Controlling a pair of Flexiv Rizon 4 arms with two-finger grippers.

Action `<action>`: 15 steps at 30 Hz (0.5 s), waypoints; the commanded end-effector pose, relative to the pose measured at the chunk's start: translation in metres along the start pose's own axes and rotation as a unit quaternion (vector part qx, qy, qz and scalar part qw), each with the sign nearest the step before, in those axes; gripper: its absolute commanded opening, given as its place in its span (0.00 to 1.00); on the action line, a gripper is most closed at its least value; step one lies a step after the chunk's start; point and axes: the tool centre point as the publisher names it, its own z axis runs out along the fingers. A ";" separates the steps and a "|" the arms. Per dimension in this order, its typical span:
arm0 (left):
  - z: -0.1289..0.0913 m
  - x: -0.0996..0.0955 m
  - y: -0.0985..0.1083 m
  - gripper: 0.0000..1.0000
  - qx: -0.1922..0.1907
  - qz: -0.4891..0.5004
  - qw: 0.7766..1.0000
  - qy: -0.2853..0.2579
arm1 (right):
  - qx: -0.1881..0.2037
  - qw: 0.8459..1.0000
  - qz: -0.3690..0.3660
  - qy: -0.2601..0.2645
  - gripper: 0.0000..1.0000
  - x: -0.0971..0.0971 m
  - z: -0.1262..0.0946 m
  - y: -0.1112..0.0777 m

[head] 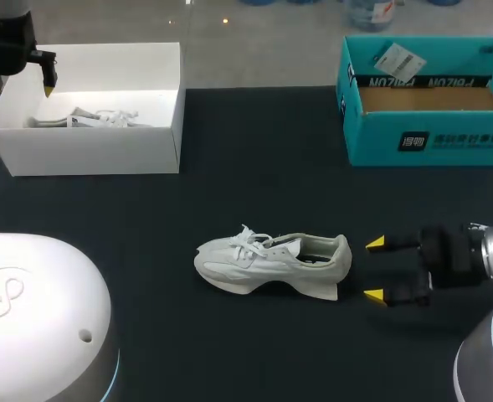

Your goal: Take the shoe out of the shoebox, open the shoe tongue, remove and reinsert the insole, then place the shoe into the shoebox

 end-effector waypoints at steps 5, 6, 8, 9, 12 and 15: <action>0.000 0.001 0.000 1.00 0.000 0.000 1.000 0.000 | -0.009 1.000 -0.001 0.005 1.00 -0.002 0.018 -0.007; 0.000 0.001 0.000 1.00 0.000 0.000 1.000 0.000 | -0.011 1.000 -0.002 0.005 1.00 -0.003 0.019 -0.008; 0.000 0.001 0.000 1.00 0.000 0.000 1.000 0.000 | -0.012 1.000 -0.003 0.004 1.00 -0.003 0.021 -0.007; 0.000 0.001 0.000 1.00 0.000 0.000 1.000 0.000 | -0.013 1.000 -0.004 0.004 1.00 -0.003 0.022 -0.007; 0.000 0.001 0.000 1.00 0.000 0.000 1.000 0.000 | -0.015 1.000 -0.008 0.005 1.00 -0.003 0.027 -0.003; 0.000 0.001 0.000 1.00 0.000 0.000 1.000 0.000 | -0.016 1.000 -0.011 0.008 1.00 -0.004 0.031 -0.003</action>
